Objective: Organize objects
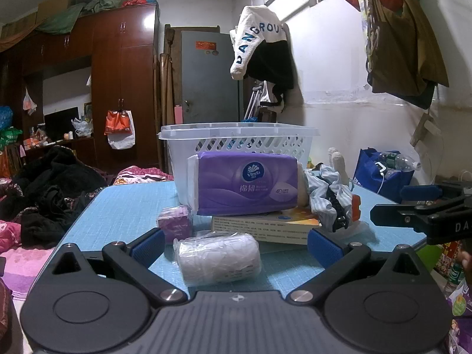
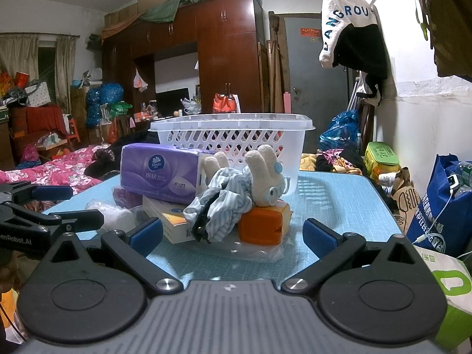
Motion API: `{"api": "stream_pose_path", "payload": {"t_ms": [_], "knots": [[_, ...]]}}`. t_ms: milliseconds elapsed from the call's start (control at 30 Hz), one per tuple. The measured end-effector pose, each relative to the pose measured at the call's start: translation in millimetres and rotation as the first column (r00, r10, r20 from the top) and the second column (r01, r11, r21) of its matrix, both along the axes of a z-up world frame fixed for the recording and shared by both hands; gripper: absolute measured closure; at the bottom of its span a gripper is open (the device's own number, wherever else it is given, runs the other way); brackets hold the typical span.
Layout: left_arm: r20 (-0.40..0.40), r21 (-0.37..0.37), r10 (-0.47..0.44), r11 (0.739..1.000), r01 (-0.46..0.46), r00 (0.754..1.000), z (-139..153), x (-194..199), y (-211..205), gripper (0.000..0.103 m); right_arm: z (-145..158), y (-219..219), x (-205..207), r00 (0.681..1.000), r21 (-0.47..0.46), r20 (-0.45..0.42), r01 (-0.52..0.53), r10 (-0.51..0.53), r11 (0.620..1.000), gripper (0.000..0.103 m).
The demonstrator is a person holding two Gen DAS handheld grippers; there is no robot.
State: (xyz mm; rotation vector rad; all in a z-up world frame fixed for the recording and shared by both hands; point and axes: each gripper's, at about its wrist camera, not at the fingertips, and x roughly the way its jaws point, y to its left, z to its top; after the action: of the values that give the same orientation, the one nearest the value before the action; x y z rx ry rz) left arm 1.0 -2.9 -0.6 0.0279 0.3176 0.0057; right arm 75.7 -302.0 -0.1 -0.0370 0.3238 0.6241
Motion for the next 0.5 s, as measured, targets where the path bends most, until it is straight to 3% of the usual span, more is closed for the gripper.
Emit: {"api": "stream_pose_path", "payload": {"t_ms": [500], "knots": [[0.003, 0.0, 0.005, 1.0, -0.005, 1.0, -0.3, 0.5, 2.4, 0.0, -7.2, 4.0, 3.6, 1.0, -0.01, -0.008, -0.005, 0.005, 1.0, 0.0]]}}
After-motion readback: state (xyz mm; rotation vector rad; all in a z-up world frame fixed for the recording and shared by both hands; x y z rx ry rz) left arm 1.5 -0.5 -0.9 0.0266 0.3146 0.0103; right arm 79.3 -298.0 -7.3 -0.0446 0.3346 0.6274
